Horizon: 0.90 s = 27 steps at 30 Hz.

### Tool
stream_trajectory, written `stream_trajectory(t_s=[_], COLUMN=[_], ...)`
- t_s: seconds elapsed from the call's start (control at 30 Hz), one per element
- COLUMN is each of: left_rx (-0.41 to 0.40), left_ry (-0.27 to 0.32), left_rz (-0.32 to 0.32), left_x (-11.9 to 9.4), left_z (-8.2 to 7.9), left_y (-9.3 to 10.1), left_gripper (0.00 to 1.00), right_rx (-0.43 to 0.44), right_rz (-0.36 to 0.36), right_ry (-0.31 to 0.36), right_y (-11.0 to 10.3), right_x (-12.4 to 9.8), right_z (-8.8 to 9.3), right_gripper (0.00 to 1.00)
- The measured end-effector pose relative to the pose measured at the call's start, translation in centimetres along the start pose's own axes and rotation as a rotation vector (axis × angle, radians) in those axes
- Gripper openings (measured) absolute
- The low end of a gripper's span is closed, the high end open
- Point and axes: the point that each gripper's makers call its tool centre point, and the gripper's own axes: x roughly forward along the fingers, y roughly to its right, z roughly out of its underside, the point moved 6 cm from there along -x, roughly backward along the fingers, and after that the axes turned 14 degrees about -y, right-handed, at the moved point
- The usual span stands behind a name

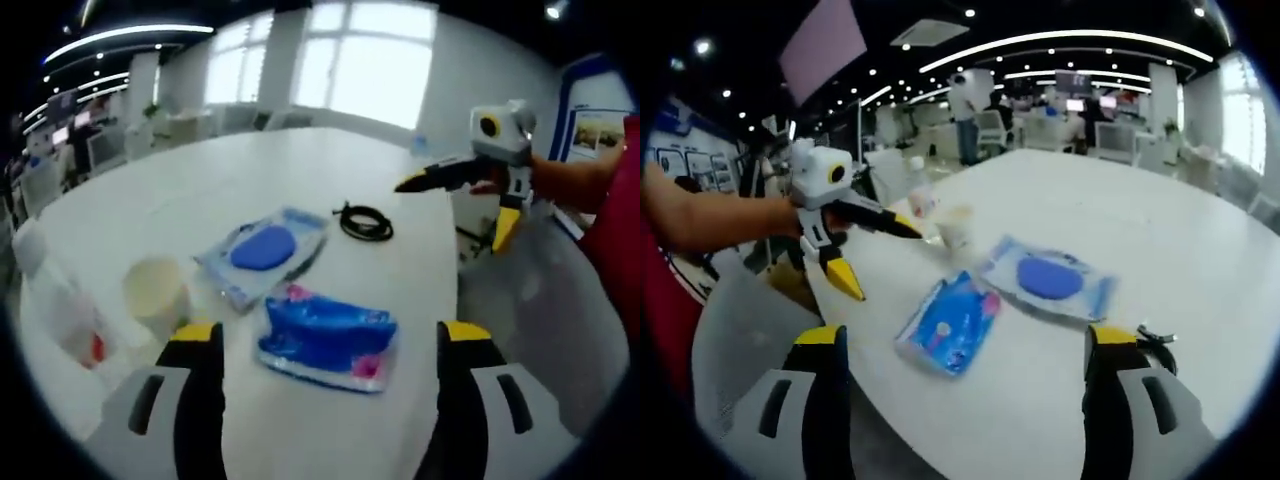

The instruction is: Arrange the tabletop items into an orderly group along one side of the table until the central work area is clear of visible clutter.

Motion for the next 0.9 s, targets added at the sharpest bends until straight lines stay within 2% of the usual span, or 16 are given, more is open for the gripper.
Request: stream_trajectory(t_s=[0.23, 0.37, 0.47, 0.8, 0.9], left_rx=[0.037, 0.059, 0.069, 0.106, 0.11], left_ry=[-0.008, -0.037, -0.057, -0.071, -0.081], left_rz=[0.036, 0.059, 0.062, 0.076, 0.068], left_x=[1.5, 3.3, 4.1, 6.0, 6.2], left_z=[0.0, 0.2, 0.5, 0.6, 0.8], left_y=[-2.0, -3.1, -3.7, -5.0, -4.8], left_gripper=[0.75, 0.7, 0.63, 0.44, 0.38], right_rx=[0.044, 0.092, 0.128, 0.201, 0.21], right_rz=[0.029, 0.053, 0.07, 0.092, 0.094], right_ry=[-0.008, -0.002, 0.0, -0.022, -0.031], right_y=[-2.3, -3.2, -3.5, -5.0, -5.1], right_x=[-0.9, -1.1, -1.1, 0.0, 0.4], right_z=[0.7, 1.0, 1.2, 1.8, 1.8], right_gripper=[0.96, 0.96, 0.95, 0.93, 0.92])
